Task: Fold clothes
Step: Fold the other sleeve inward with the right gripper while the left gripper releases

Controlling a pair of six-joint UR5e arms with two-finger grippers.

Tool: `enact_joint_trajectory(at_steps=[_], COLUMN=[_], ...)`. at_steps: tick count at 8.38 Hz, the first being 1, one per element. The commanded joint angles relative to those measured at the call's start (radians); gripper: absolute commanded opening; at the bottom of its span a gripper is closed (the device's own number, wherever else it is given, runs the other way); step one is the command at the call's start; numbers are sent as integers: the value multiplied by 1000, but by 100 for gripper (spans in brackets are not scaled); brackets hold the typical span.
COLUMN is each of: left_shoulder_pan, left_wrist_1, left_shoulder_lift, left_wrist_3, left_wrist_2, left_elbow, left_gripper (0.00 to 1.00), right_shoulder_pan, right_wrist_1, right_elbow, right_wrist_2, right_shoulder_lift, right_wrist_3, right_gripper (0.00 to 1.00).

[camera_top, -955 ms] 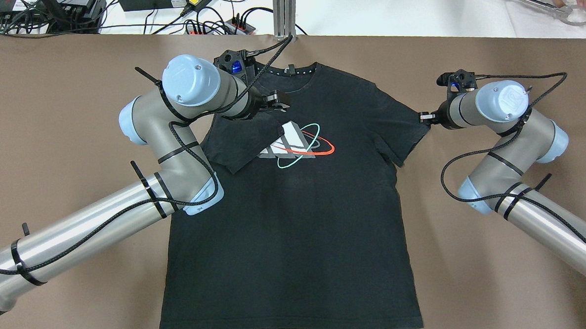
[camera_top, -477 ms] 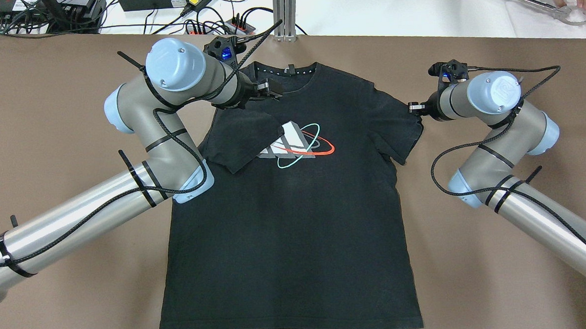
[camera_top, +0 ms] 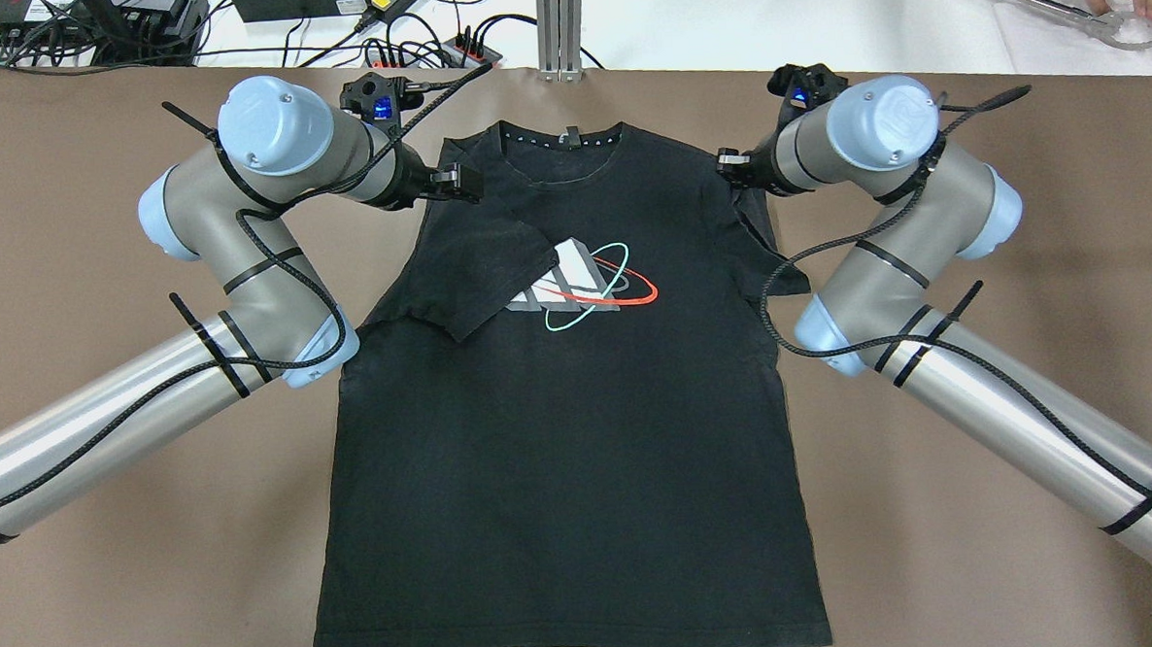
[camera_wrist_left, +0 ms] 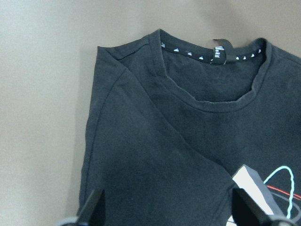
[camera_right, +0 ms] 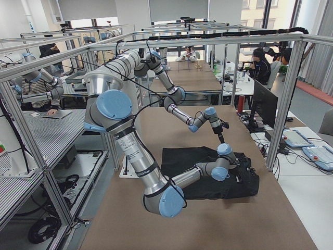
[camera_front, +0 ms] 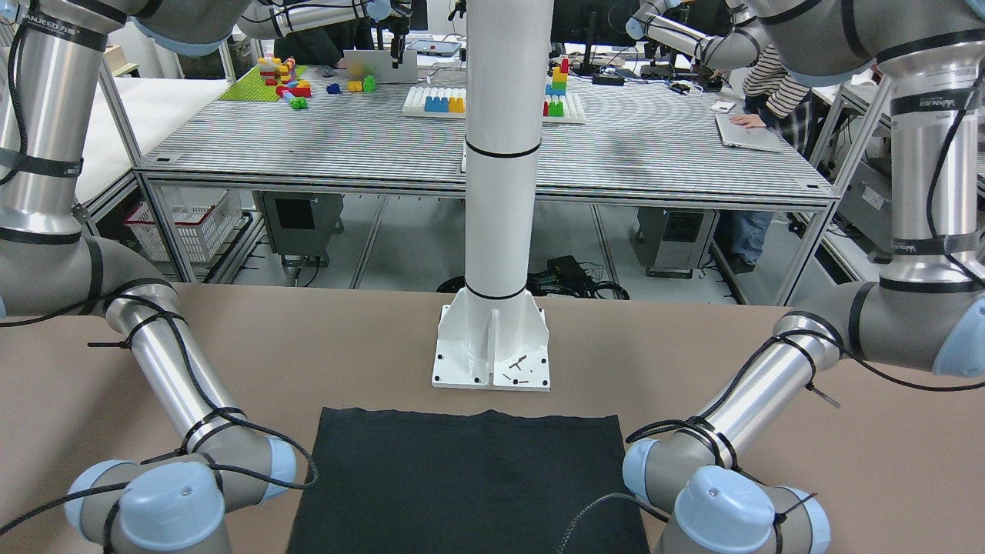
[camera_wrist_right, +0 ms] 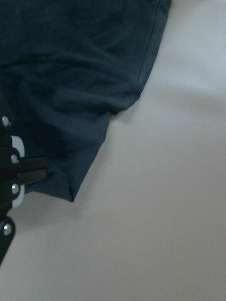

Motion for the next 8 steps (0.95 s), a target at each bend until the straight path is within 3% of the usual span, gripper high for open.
enact_joint_trajectory(at_steps=[1, 4, 6, 7, 8], left_shoulder_pan=[-14, -15, -15, -15, -15], left_wrist_1=[-2, -2, -19, -19, -19], left_shoulder_lift=[22, 31, 40, 40, 40], left_wrist_3=[39, 39, 39, 39, 39], left_wrist_2=[0, -2, -2, -2, -3], left_elbow=[4, 0, 0, 0, 0], left_gripper=[95, 95, 95, 95, 95], right_shoulder_pan=[-105, -201, -234, -234, -234], right_wrist_1=[-119, -123, -123, -123, -121], right_elbow=[6, -101, -109, -108, -103], right_wrist_2=[-126, -261, -297, -296, -296], right_shoulder_lift=[114, 200, 189, 194, 195], right_wrist_3=[109, 163, 147, 137, 124], right_gripper=[0, 0, 3, 39, 94])
